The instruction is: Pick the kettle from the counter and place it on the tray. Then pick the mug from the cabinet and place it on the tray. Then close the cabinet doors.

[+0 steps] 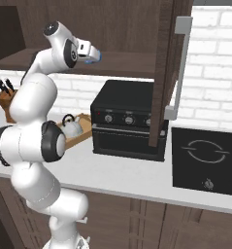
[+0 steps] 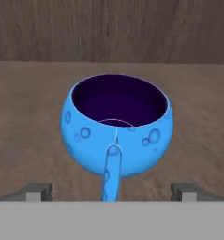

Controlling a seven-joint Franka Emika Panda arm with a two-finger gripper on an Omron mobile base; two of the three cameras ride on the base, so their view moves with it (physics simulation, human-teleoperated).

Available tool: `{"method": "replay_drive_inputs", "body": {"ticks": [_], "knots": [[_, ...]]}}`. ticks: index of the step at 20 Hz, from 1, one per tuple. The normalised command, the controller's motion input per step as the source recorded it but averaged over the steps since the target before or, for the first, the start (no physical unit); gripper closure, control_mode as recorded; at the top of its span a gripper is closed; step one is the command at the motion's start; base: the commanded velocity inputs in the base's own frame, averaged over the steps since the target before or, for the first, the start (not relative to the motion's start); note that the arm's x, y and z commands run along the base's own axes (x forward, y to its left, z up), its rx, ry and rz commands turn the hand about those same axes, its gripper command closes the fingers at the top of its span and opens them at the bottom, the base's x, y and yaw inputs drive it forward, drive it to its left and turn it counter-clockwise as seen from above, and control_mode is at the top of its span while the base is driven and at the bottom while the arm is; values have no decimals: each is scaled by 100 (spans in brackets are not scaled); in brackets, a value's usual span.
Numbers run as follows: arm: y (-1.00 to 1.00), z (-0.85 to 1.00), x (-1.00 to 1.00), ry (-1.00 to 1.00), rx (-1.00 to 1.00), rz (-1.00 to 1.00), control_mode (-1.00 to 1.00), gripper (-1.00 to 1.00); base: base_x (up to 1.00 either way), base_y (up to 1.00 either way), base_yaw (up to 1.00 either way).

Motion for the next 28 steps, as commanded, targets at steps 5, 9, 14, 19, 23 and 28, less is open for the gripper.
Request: {"method": "replay_drive_inputs", "body": {"ticks": [5,9,14,19,23,28], "knots": [[0,0,27,0,0,-10,-100,-100,0,0,0],[0,0,32,1,0,-7,-100,-100,0,0,0],[0,0,27,2,0,-1,-100,-100,0,0,0],[0,-2,14,0,0,0,-100,100,0,0,0],[0,-10,5,-2,0,0,-100,100,0,0,0],[2,-16,0,-4,0,0,-100,100,0,0,0]]}}
